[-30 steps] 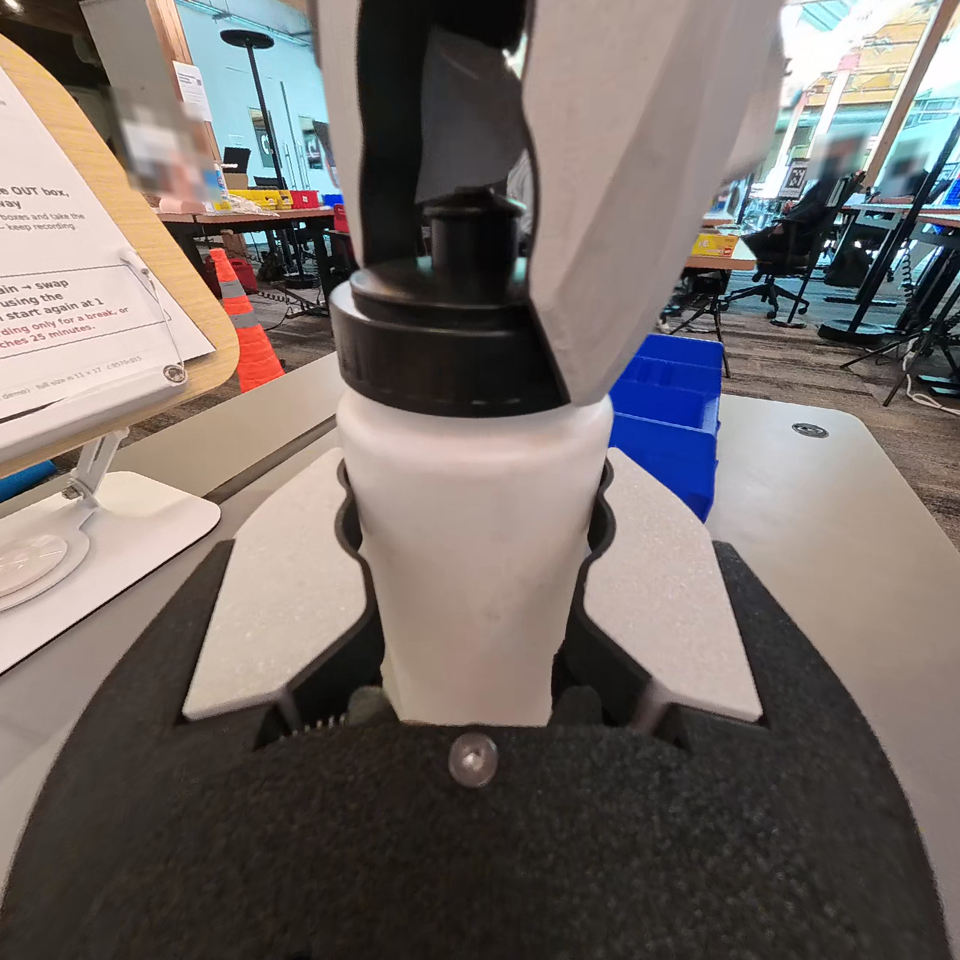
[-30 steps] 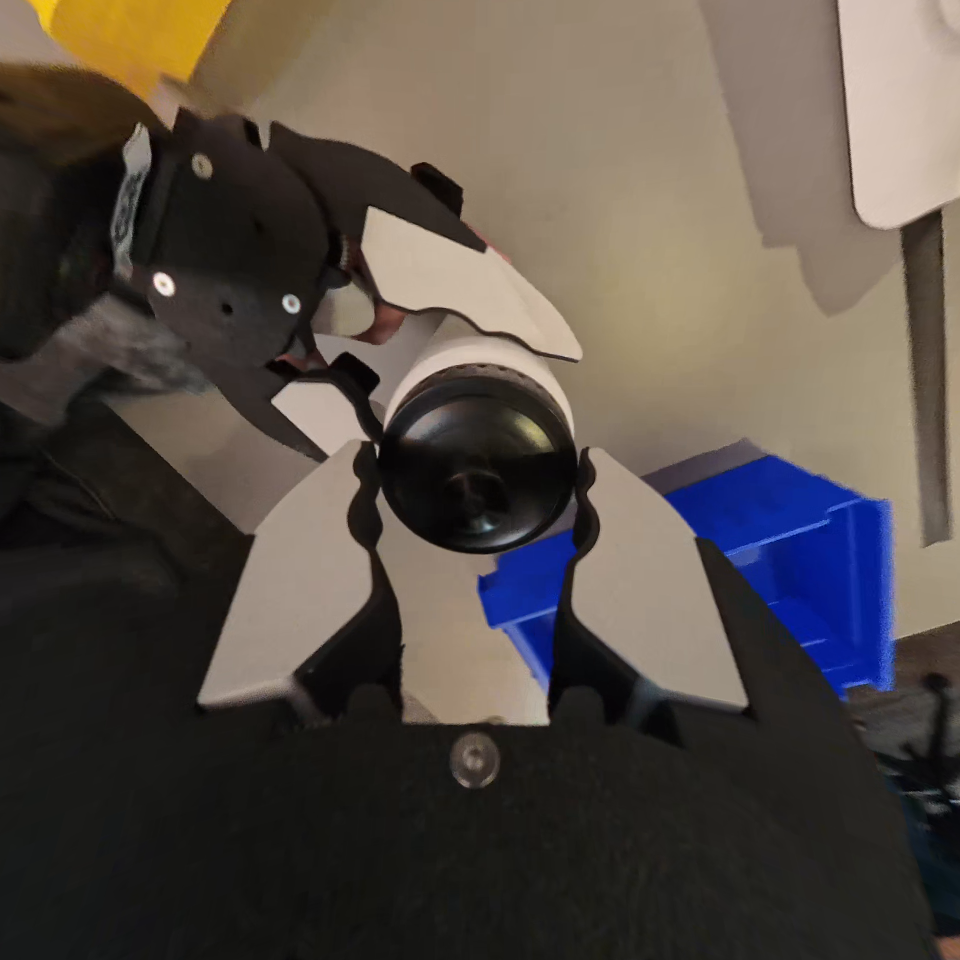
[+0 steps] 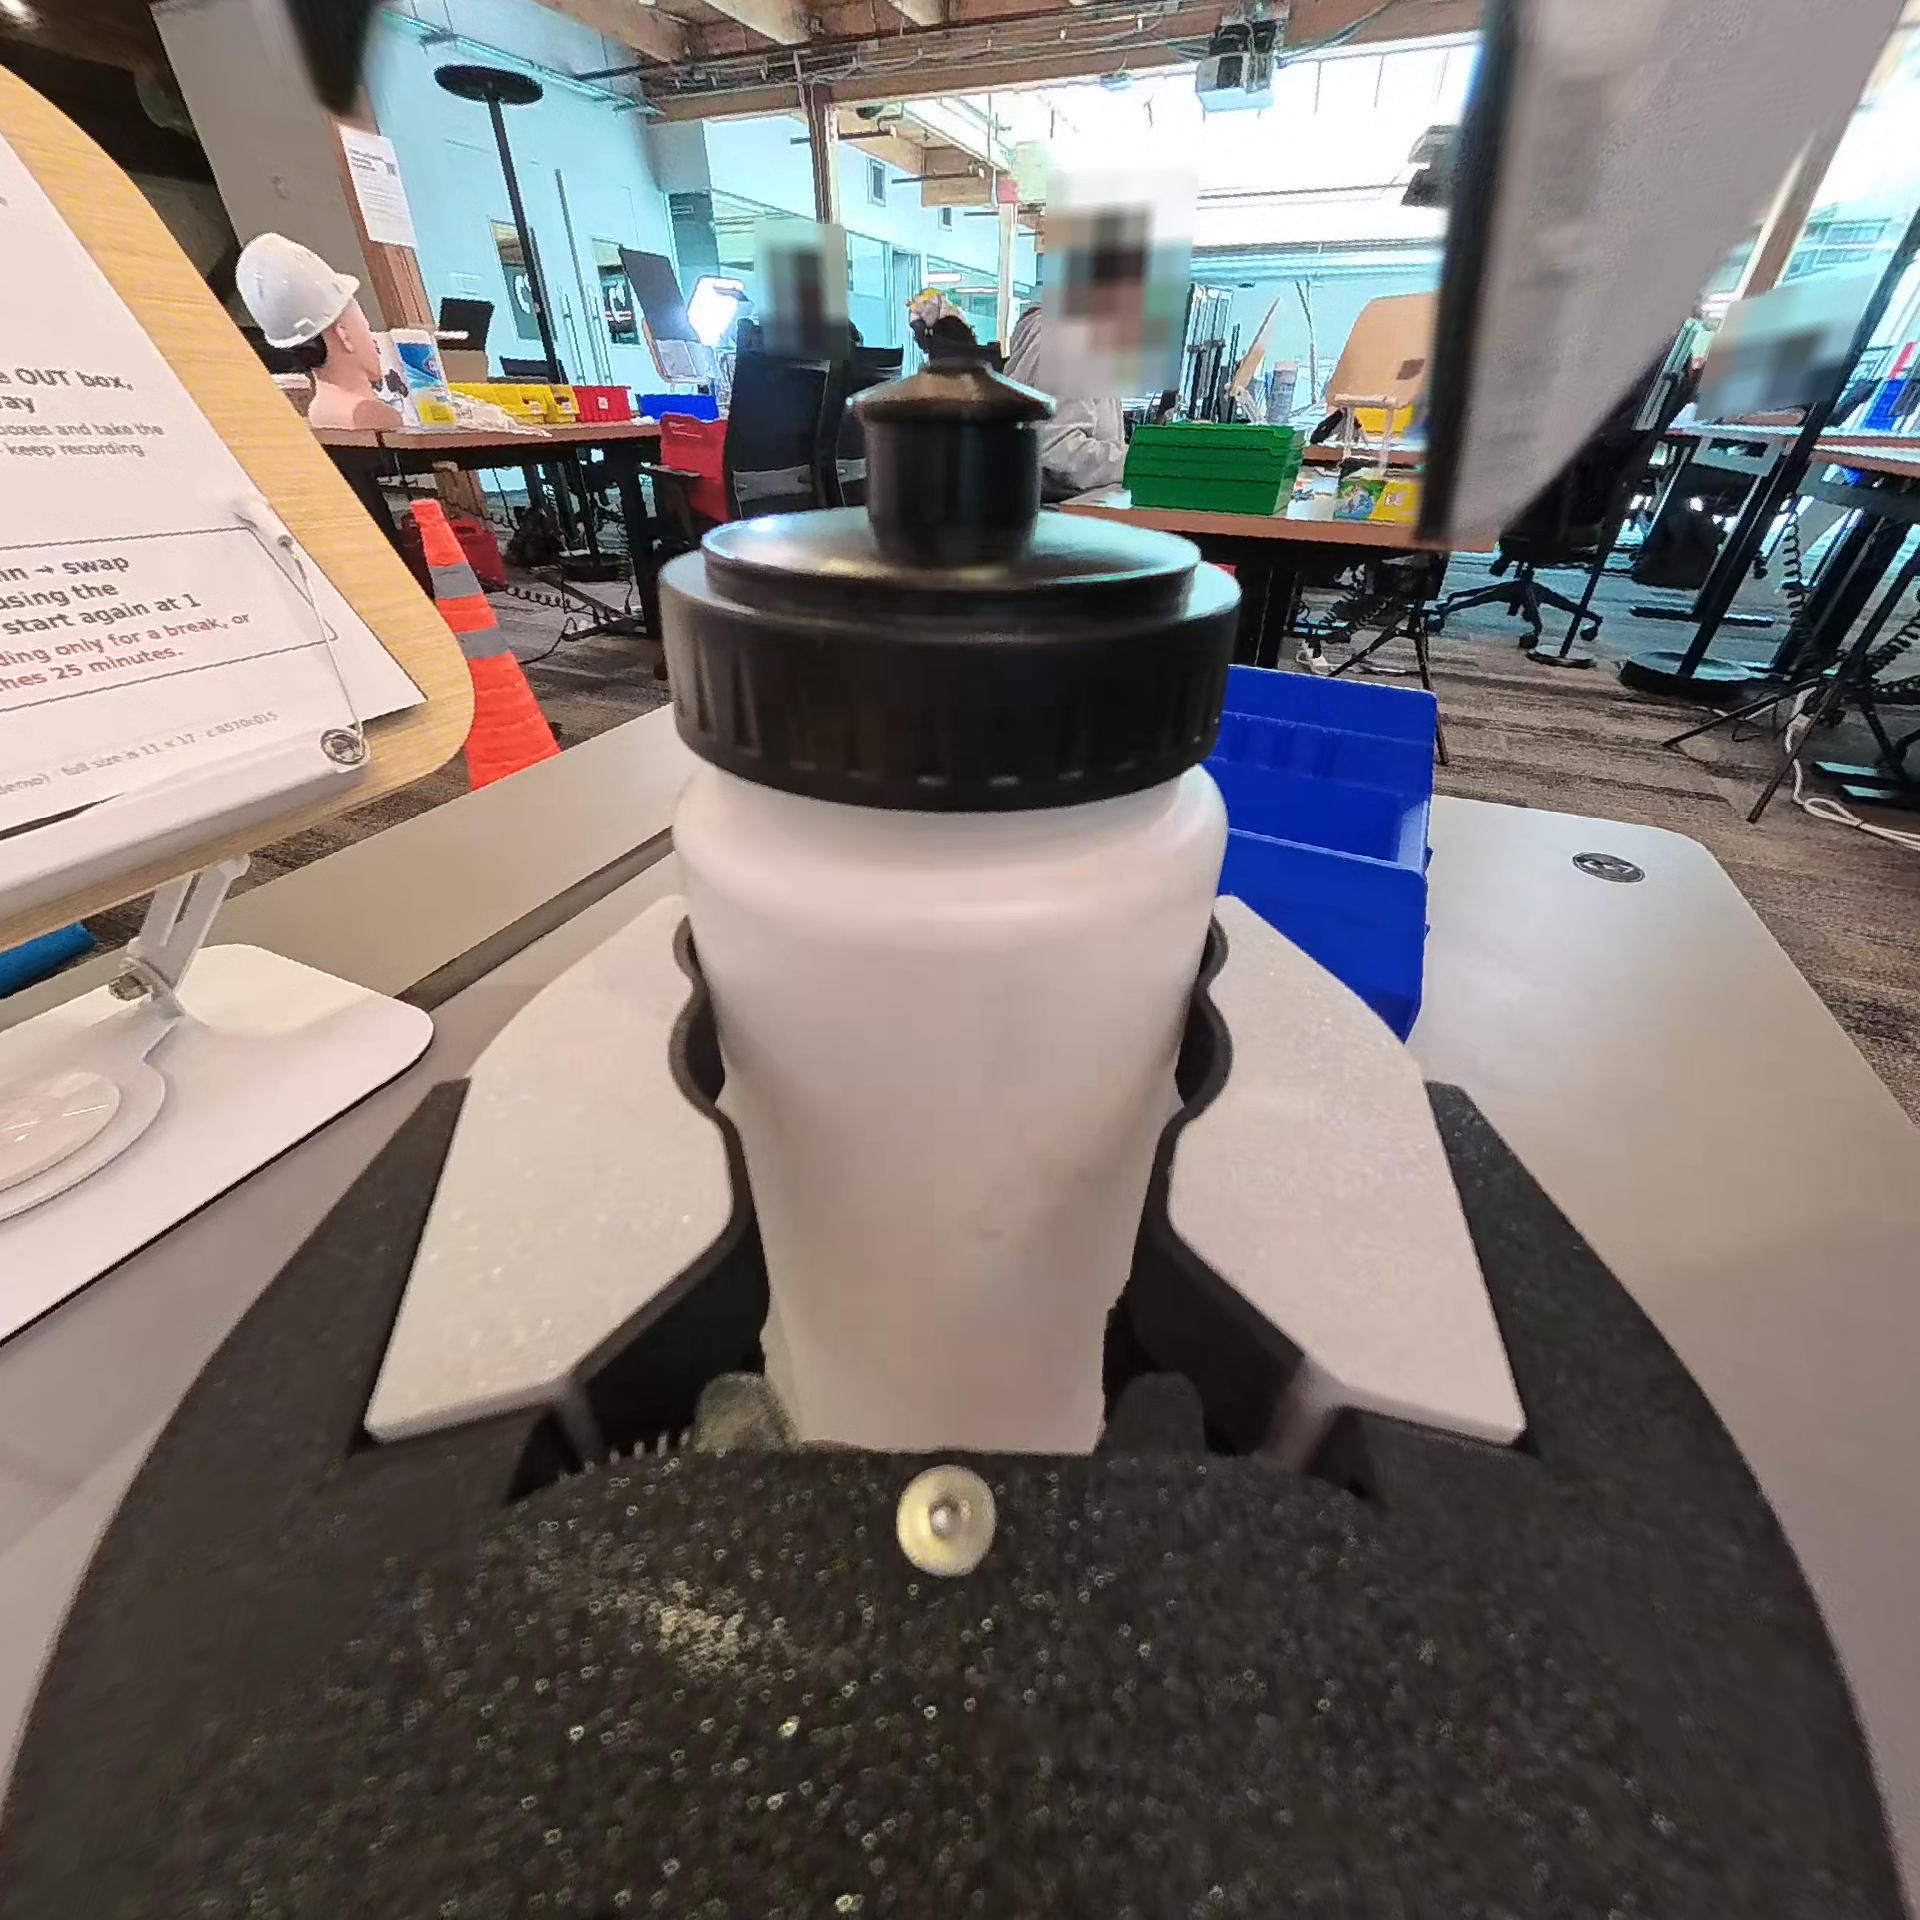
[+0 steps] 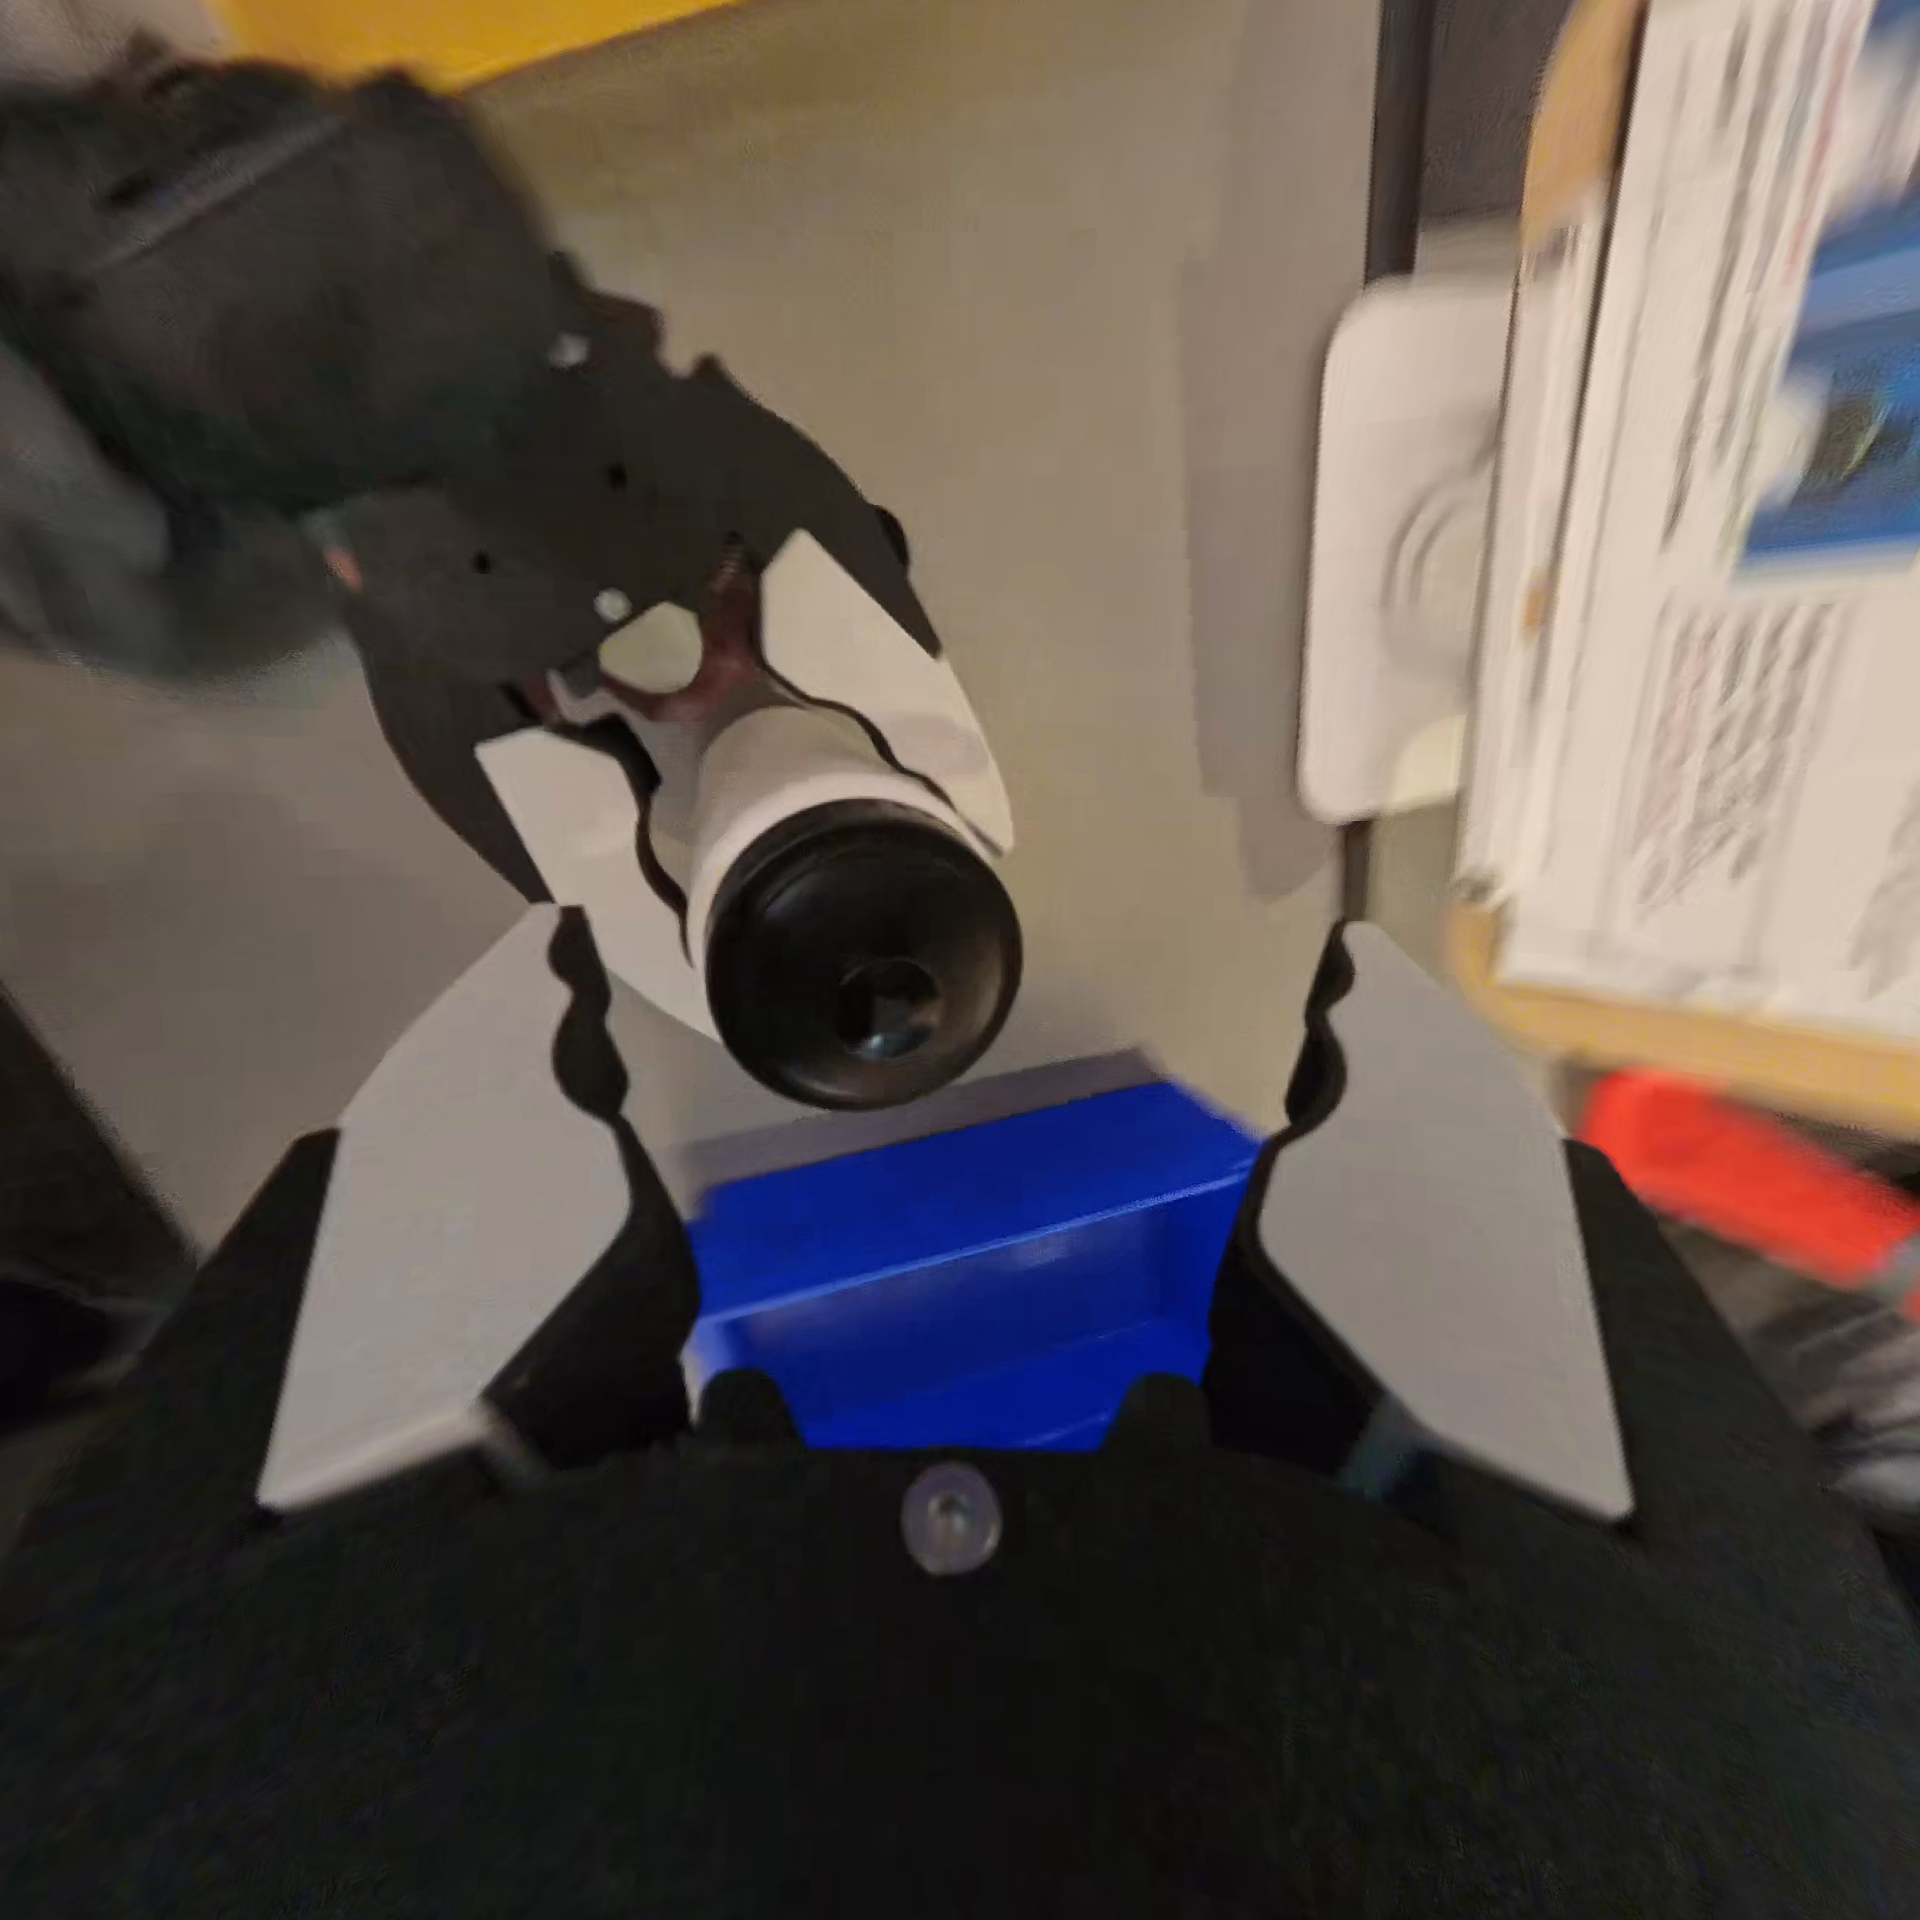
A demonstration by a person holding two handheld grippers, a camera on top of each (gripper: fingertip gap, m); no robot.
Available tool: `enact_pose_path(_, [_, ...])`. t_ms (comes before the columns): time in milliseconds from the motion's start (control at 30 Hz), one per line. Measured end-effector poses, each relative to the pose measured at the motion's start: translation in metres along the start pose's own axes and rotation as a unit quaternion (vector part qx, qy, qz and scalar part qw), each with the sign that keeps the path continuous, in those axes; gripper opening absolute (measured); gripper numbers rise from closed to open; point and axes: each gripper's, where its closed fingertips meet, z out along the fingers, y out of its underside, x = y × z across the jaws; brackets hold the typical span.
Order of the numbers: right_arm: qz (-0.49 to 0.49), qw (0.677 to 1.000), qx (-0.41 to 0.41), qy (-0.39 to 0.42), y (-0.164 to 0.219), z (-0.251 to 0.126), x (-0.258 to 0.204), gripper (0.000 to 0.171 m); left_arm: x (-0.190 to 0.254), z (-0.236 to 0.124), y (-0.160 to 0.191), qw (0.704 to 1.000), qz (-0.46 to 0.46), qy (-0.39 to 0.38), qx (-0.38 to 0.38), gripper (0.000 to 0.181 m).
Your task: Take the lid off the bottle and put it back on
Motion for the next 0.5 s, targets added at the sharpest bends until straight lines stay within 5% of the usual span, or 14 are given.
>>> enact_pose_path(133, [0.174,0.984,-0.002,-0.030,0.007,0.005,-0.014,0.102,0.000,0.000,0.000,1.000,0.000,-0.001,0.000,0.086])
enact_pose_path(233, [0.244,0.969,-0.042,-0.025,0.019,0.012,-0.022,0.108,0.000,0.000,0.000,1.000,0.000,-0.002,0.000,0.086])
enact_pose_path(400, [0.297,0.954,-0.047,-0.015,0.030,0.020,-0.017,0.097,0.000,0.000,0.000,1.000,0.000,-0.003,-0.001,0.086])
enact_pose_path(500, [0.309,0.948,-0.039,-0.063,0.028,0.023,-0.024,0.073,0.000,0.001,0.000,1.000,0.000,-0.003,-0.001,0.086])
